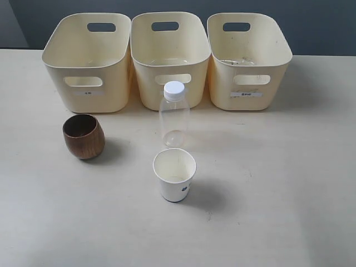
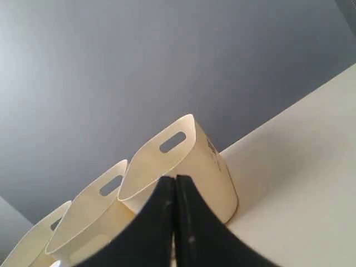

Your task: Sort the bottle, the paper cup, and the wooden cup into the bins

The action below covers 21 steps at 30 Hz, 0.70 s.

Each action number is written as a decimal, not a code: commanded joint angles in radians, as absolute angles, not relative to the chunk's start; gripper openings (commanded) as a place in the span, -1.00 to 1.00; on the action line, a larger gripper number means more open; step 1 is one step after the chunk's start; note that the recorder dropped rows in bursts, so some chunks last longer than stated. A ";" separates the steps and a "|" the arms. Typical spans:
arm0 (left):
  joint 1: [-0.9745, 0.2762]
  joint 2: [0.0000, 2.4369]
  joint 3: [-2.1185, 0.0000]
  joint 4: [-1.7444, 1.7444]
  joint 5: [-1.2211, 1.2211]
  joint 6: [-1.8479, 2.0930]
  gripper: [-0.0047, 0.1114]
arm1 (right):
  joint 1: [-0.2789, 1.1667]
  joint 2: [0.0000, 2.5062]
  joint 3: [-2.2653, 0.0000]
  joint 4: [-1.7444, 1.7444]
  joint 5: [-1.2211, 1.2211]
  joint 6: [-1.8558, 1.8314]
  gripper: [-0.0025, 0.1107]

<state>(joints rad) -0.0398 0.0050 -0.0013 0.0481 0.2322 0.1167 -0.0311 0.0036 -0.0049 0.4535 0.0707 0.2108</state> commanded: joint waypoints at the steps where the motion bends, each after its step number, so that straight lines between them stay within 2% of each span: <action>1: -0.043 0.000 0.000 0.044 0.231 0.115 -0.92 | 0.012 0.000 -0.123 0.448 0.068 0.151 -0.97; 7: -0.043 0.000 0.000 0.044 0.231 0.115 -0.92 | 0.092 0.108 -0.217 0.454 0.038 0.102 -0.97; 16: -0.043 0.000 0.000 0.044 0.231 0.115 -0.92 | 0.372 0.589 -0.359 0.292 -0.105 0.102 -0.97; 21: -0.043 0.000 0.000 0.044 0.231 0.115 -0.92 | 0.545 0.855 -0.403 0.095 -0.310 0.104 -0.97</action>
